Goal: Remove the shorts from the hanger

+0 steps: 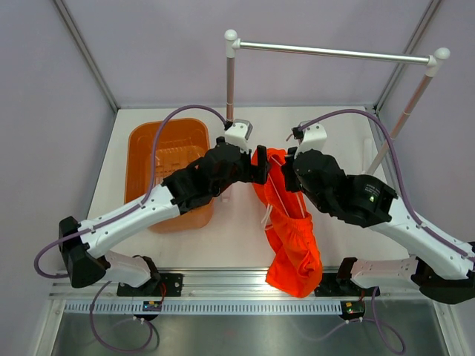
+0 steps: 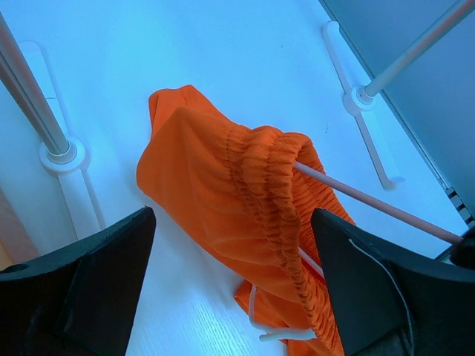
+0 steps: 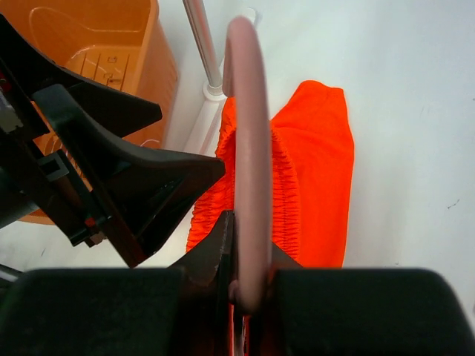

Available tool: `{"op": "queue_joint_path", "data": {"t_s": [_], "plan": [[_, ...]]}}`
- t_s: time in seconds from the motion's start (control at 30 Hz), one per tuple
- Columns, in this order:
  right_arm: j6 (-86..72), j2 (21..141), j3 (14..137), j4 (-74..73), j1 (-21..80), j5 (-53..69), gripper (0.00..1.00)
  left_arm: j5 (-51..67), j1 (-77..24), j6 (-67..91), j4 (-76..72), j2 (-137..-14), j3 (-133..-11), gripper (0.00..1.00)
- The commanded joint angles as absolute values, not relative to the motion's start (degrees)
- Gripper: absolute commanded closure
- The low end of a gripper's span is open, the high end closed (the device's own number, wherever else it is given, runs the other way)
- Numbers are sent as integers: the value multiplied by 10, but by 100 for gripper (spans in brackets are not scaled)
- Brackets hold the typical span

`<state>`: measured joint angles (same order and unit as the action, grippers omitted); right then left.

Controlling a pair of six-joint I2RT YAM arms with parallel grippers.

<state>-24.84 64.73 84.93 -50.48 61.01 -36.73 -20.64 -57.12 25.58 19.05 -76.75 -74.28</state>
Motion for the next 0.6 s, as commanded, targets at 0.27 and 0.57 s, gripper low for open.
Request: {"op": "queue_joint_path", "data": {"t_s": [0.27, 0.57], "plan": [[-265, 657, 881, -498, 629, -425, 100, -240, -577, 265, 145, -804, -775, 16], [-265, 661, 886, -500, 635, -431, 100, -243, -579, 259, 142, -816, -774, 29]]}}
